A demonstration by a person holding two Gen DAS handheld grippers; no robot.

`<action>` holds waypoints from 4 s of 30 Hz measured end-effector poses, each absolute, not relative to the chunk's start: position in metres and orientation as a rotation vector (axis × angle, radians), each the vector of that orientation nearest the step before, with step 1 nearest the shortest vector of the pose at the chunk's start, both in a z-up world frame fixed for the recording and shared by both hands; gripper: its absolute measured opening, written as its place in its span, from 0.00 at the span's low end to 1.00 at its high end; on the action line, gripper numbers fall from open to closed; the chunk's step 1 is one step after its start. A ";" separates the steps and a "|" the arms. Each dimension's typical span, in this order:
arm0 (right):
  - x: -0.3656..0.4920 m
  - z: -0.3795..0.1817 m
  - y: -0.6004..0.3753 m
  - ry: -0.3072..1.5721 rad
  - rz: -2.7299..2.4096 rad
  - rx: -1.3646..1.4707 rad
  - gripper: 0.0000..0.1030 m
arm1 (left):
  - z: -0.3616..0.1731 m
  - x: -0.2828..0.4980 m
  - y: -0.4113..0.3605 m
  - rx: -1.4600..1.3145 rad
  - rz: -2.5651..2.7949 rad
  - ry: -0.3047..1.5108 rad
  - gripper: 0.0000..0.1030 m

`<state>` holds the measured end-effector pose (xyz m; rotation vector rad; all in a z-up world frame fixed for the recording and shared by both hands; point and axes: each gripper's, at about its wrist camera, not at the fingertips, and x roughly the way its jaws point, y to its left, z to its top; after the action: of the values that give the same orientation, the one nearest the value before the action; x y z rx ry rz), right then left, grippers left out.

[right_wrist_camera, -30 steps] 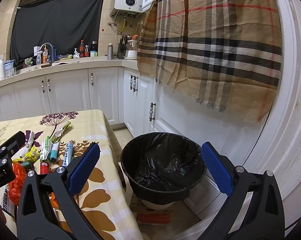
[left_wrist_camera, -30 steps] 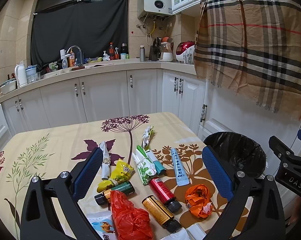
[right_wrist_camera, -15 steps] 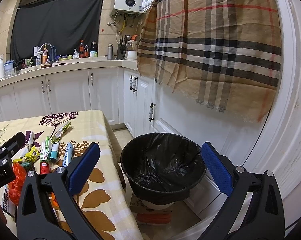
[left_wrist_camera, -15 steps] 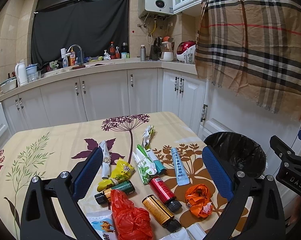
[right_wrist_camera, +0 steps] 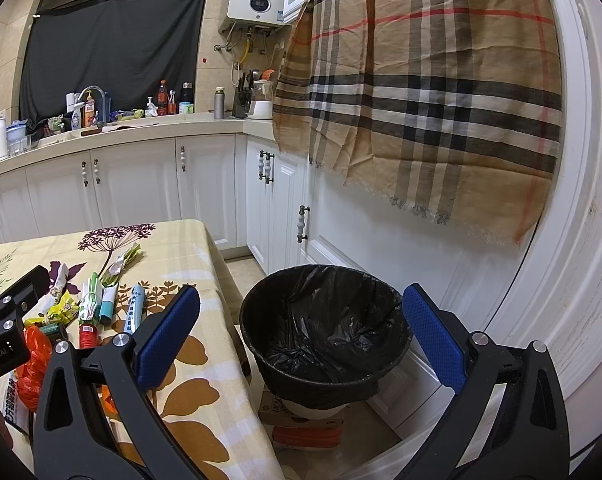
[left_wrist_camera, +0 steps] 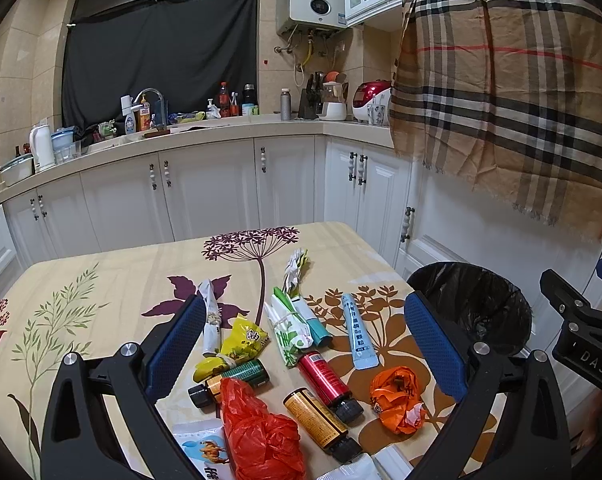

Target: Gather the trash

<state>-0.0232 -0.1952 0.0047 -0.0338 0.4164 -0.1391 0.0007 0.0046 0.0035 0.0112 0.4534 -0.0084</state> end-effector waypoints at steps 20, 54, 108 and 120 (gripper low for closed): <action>-0.023 0.005 -0.195 0.417 -0.139 -0.033 0.96 | 0.003 0.001 0.006 0.010 -0.009 0.455 0.94; -0.041 -0.010 -0.165 0.445 -0.026 -0.043 0.96 | -0.011 -0.029 0.040 -0.029 0.025 0.554 0.78; -0.102 -0.046 -0.125 0.519 0.160 -0.068 0.75 | -0.074 -0.101 0.082 -0.117 0.060 0.750 0.13; -0.118 -0.055 -0.081 0.558 0.275 -0.135 0.62 | -0.072 -0.134 0.133 -0.143 0.208 0.715 0.13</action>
<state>-0.1176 -0.0811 -0.0549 -0.1347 0.5578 0.2754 -0.1337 0.1327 -0.0716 -0.1432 0.7150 0.2078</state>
